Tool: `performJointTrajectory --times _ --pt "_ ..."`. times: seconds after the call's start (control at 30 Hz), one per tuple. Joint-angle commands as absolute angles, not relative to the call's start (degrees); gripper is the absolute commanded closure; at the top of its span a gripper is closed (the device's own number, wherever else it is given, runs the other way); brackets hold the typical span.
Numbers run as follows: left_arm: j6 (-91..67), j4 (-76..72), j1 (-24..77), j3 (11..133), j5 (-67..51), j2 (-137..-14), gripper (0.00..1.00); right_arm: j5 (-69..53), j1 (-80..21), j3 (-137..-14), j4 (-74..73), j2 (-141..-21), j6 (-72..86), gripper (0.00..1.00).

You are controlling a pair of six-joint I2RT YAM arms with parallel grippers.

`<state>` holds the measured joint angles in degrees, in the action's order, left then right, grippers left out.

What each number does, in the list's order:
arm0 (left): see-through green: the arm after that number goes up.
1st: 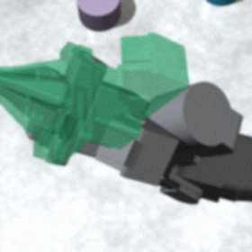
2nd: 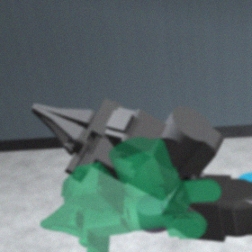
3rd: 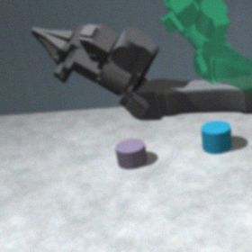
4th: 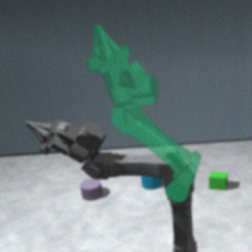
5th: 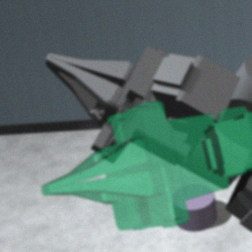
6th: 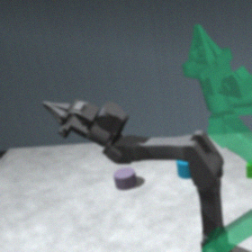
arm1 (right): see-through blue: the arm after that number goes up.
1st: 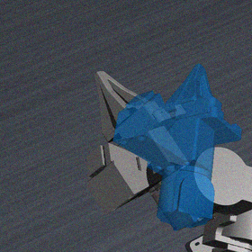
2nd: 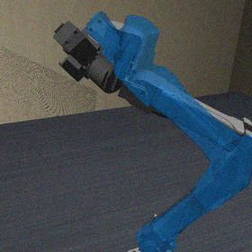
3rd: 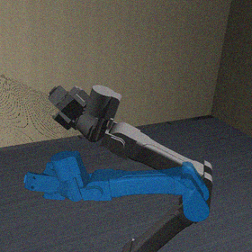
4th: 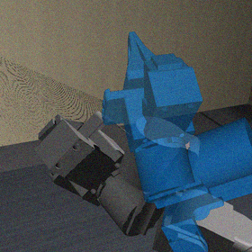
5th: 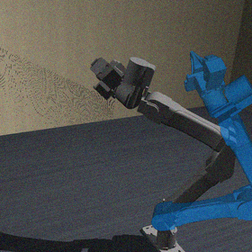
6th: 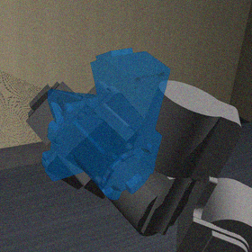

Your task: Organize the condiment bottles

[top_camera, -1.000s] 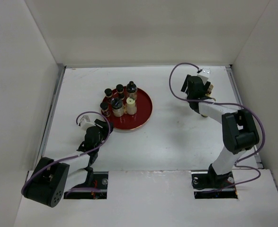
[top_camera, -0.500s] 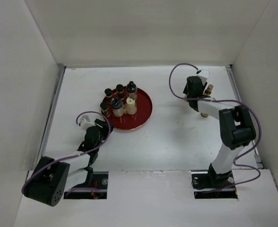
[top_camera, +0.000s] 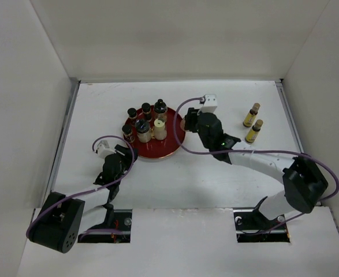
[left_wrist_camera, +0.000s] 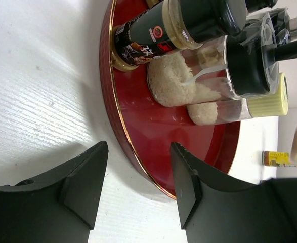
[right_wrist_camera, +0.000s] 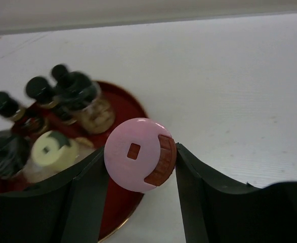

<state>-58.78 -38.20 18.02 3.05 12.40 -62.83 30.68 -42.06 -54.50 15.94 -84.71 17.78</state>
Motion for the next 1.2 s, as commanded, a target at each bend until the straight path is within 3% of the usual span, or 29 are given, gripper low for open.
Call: performJointTrajectory --times 0.0,0.37,0.8,0.9,1.03,1.17 --pt "-59.2 -41.6 17.7 3.0 12.0 -62.0 0.50 31.5 -47.4 -53.9 18.0 -84.3 18.7 0.63" --pt "-59.1 -41.4 17.4 2.7 11.8 -61.3 0.50 30.2 -58.6 -63.1 22.0 -96.8 19.8 0.62" --pt "-59.0 -41.4 17.4 2.6 11.5 -61.3 0.50 32.3 -61.9 -71.0 22.4 -110.6 19.2 0.60" --pt "-59.2 -41.6 17.4 2.6 11.1 -61.5 0.50 32.5 -61.9 -70.8 22.2 -110.9 19.3 0.51" --pt "-58.9 -41.5 17.7 2.8 11.7 -61.4 0.50 32.3 -62.1 -70.7 21.8 -110.0 19.1 0.30" --pt "-59.1 -41.6 17.4 2.7 11.2 -61.5 0.50 31.8 -62.4 -69.6 21.8 -106.2 18.5 0.19"
